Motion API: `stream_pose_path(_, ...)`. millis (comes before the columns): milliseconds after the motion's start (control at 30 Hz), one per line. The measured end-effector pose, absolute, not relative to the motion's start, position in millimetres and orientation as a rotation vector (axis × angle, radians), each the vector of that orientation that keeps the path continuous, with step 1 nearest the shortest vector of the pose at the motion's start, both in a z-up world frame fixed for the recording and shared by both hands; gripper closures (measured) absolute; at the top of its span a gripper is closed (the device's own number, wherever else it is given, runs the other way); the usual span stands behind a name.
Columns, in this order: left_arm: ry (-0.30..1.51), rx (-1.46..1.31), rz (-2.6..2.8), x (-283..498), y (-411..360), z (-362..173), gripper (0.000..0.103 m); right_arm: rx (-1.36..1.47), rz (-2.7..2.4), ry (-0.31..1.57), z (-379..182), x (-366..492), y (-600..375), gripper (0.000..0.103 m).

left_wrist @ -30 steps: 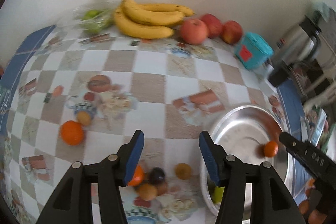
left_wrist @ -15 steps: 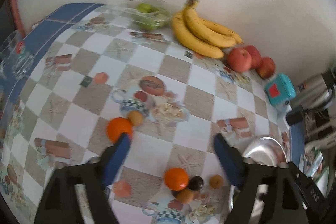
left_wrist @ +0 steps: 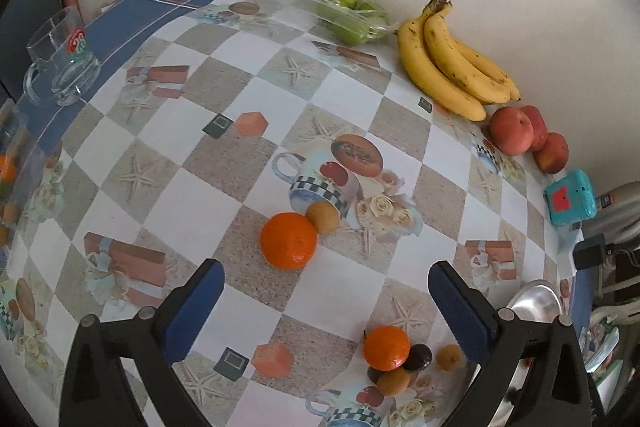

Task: Organize fruits
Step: 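Move the left tool back to the fruit and grasp an orange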

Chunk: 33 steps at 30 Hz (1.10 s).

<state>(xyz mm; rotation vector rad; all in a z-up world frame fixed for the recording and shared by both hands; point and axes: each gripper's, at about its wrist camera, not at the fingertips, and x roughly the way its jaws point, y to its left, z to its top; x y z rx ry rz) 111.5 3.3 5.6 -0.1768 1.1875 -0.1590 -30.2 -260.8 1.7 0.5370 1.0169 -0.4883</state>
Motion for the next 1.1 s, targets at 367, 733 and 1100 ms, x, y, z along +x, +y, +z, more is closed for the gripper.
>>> stream_pose_path(367, 1.243, -0.143, -0.213, 105.6, -10.9, -7.2, 0.0, 0.502, -0.416, 1.102, -11.0, -15.2, -239.7, 0.012)
stream_pose_path(733, 1.376, -0.149, -0.265, 94.2, -29.7, -39.8, 0.004, 0.553, -0.405, 1.17, -26.1, -17.0, -241.5, 0.012)
stream_pose_path(1100, 1.407, -0.187, -0.346, 87.0, -40.8, -42.0, 0.042, 0.585, -0.413, 1.155, -23.7, -19.7, -247.7, 0.012)
